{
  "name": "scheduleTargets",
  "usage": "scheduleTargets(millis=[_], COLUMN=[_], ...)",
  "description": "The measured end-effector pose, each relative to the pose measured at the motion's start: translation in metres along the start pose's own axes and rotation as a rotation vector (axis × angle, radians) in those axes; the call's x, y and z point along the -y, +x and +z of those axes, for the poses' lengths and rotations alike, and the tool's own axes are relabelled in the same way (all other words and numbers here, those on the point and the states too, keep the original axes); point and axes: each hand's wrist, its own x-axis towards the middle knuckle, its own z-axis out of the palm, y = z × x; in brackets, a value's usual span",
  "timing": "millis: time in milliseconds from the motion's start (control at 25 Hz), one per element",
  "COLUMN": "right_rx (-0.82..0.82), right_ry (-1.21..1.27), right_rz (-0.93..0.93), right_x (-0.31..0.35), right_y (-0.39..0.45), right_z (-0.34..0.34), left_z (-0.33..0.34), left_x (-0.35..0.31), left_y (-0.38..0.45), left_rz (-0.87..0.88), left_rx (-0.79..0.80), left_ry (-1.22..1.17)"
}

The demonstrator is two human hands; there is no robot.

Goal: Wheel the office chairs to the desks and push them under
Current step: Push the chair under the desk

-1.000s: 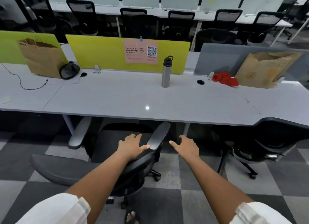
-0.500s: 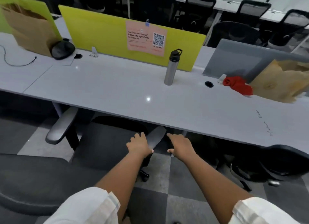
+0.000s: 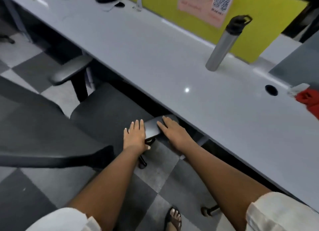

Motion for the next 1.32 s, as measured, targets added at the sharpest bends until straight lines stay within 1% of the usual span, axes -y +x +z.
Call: scheduleTargets(millis=[80, 120, 240, 440, 560, 640, 720, 760, 800, 840, 880, 920, 960, 1000, 1040, 1080, 1160, 1200, 1240, 1320], right_rx=[-0.049, -0.059, -0.057, -0.002, 0.003, -0.004, -0.113, -0.229, -0.383, -0.535, -0.635, -0.650, -0.581, -0.473, -0.385, -0.335, -0.309, -0.293, -0.265, -0.180], right_ry=[-0.033, -0.031, 0.011, 0.060, 0.120, 0.164, 0.158, 0.245, 0.424, 0.635, 0.833, 1.019, 1.162, 1.281, 1.381, 1.457, 1.516, 1.529, 1.532, 1.544], right_rz=[-0.072, -0.099, -0.113, -0.219, -0.215, -0.152, -0.122, -0.057, 0.078, 0.259, 0.434, 0.550, 0.599, 0.600, 0.578, 0.552, 0.467, 0.406, 0.351, 0.277], right_x=[-0.004, -0.011, -0.010, -0.004, 0.002, -0.004, 0.006, 0.009, 0.013, 0.017, 0.020, 0.025, 0.031, 0.036, 0.039, 0.041, 0.045, 0.047, 0.045, 0.030], right_y=[0.007, 0.014, 0.028, 0.046, 0.041, 0.038, 0.031, 0.026, 0.018, 0.007, -0.005, -0.012, -0.014, -0.013, -0.006, 0.004, 0.028, 0.037, 0.044, 0.054], right_z=[0.012, 0.016, 0.012, 0.000, 0.001, 0.016, 0.022, 0.029, 0.043, 0.064, 0.087, 0.107, 0.124, 0.140, 0.151, 0.160, 0.174, 0.178, 0.181, 0.188], left_z=[0.017, 0.021, 0.027, 0.054, 0.055, 0.056, 0.048, 0.045, 0.044, 0.044, 0.046, 0.046, 0.047, 0.050, 0.055, 0.061, 0.081, 0.096, 0.109, 0.135], left_x=[0.000, 0.000, 0.005, 0.000, 0.001, 0.002, 0.010, 0.013, 0.015, 0.015, 0.014, 0.015, 0.018, 0.020, 0.024, 0.030, 0.044, 0.052, 0.057, 0.061], left_y=[-0.001, 0.001, -0.001, -0.032, -0.036, -0.024, -0.025, -0.024, -0.021, -0.018, -0.013, -0.009, -0.005, 0.000, 0.003, 0.005, 0.002, -0.003, -0.010, -0.023], left_rz=[0.017, 0.027, -0.002, -0.129, -0.159, -0.117, -0.101, -0.087, -0.067, -0.043, -0.021, -0.010, -0.003, 0.010, 0.022, 0.034, 0.052, 0.052, 0.046, 0.037], left_rx=[-0.108, -0.136, -0.125, -0.242, -0.268, -0.231, -0.217, -0.225, -0.220, -0.205, -0.185, -0.171, -0.168, -0.175, -0.191, -0.220, -0.280, -0.306, -0.322, -0.311], left_ry=[0.005, 0.019, -0.017, -0.078, -0.058, -0.034, -0.061, -0.113, -0.173, -0.234, -0.307, -0.382, -0.447, -0.511, -0.607, -0.749, -1.092, -1.197, -1.249, -1.254])
